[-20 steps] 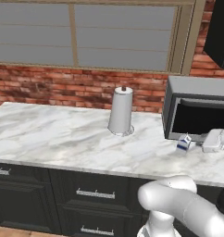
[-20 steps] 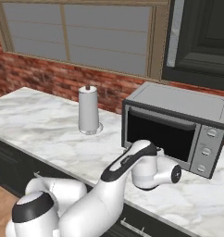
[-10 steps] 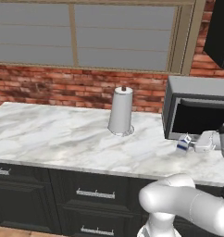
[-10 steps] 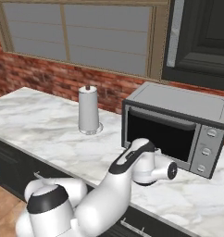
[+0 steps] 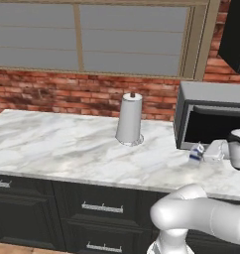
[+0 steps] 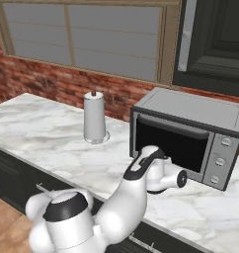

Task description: Move the drinks to the dining counter.

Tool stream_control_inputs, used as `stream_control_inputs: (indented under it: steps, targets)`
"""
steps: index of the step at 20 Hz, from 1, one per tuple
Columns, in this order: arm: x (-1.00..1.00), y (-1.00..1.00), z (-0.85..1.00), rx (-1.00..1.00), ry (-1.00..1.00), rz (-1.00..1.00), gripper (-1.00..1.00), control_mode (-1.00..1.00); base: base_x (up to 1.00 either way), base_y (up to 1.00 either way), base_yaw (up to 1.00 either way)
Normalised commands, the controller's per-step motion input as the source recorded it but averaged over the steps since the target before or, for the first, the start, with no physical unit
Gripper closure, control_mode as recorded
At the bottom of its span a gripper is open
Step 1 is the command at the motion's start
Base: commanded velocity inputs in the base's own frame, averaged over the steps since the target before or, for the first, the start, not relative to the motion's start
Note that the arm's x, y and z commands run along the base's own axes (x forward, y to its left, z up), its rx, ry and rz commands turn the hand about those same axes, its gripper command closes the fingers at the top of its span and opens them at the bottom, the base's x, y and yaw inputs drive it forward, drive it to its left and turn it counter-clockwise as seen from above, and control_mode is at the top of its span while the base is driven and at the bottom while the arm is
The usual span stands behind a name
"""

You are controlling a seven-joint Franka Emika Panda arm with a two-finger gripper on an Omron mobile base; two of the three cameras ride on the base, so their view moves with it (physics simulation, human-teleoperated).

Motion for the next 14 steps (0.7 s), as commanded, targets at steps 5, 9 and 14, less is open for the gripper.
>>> stream_control_inputs:
  steps: [5,9,14]
  targets:
    - [0.26,-0.04,-0.20,0.00,0.00,0.00,-1.00,-1.00,0.00,0.00,0.00]
    - [0.15,-0.01,-0.27,0.00,0.00,0.00,-1.00,-1.00,0.00,0.00,0.00]
    - [0.04,0.00,-0.35,0.00,0.00,0.00,1.00,-1.00,0.00,0.00,0.00]
